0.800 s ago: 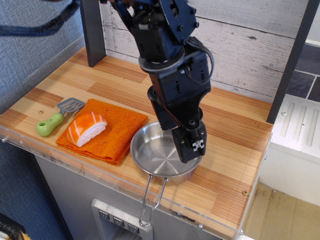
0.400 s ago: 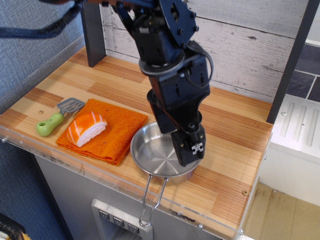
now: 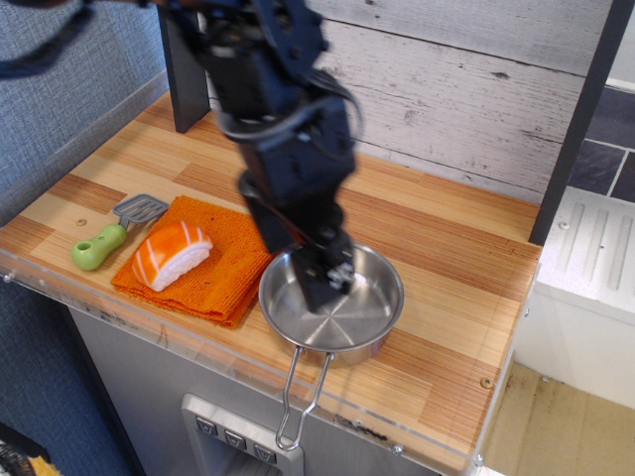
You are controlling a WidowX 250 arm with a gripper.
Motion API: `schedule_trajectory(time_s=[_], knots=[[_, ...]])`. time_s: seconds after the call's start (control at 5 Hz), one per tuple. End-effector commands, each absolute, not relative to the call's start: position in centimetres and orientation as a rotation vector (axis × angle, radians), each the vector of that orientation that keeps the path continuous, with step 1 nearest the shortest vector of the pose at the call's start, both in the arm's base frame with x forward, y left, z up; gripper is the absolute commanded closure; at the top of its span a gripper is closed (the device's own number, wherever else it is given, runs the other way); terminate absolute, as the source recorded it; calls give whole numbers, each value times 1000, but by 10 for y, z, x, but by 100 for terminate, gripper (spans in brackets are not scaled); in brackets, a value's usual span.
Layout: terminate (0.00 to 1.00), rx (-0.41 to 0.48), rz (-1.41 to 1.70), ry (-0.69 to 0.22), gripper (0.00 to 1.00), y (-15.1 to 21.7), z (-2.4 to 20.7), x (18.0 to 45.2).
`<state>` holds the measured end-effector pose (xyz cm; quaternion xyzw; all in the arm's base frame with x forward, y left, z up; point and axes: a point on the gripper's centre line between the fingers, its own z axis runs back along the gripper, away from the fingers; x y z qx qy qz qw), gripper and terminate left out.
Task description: Move the bread to the back right counter corner.
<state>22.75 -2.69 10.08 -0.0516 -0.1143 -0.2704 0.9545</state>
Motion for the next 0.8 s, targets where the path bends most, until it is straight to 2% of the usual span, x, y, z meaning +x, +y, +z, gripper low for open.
schedule_trajectory(time_s=[0.0, 0.6], knots=[[0, -32, -428, -232, 0, 14, 106, 230], [0, 42, -242, -199, 0, 78, 85, 238]])
